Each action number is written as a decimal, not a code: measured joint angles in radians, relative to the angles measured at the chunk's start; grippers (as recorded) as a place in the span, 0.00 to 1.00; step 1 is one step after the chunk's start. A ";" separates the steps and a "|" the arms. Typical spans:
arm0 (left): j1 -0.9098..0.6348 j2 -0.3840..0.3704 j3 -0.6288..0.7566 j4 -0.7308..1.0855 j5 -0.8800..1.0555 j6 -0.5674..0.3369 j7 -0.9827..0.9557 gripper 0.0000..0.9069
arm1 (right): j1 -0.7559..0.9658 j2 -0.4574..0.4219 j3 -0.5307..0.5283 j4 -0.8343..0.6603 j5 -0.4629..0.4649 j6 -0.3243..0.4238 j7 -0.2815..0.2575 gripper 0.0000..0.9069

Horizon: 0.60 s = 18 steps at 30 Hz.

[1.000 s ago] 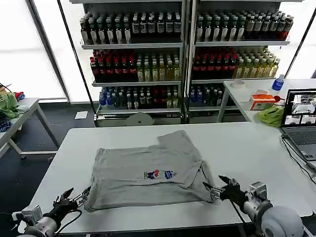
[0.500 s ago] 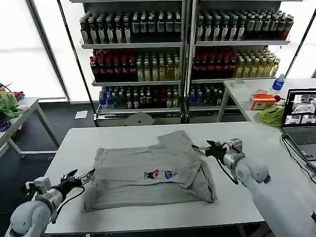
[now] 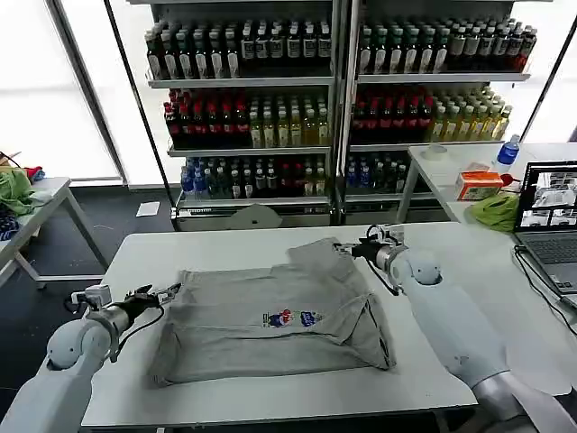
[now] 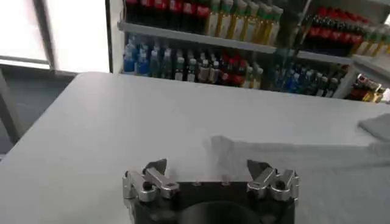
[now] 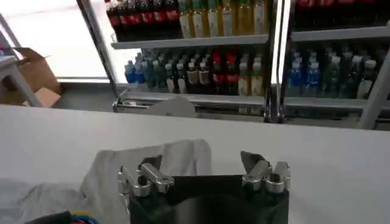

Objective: Fold and organize the clothes.

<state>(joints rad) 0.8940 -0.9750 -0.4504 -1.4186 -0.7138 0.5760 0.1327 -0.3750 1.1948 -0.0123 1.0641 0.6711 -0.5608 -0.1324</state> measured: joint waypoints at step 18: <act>-0.153 -0.026 0.111 0.149 0.017 -0.006 0.005 1.00 | 0.062 0.121 -0.005 -0.199 -0.039 0.030 -0.011 0.00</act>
<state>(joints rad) 0.7412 -1.0009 -0.3398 -1.2698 -0.6965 0.5699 0.1381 -0.3129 1.3162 -0.0173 0.8647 0.6323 -0.5308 -0.1432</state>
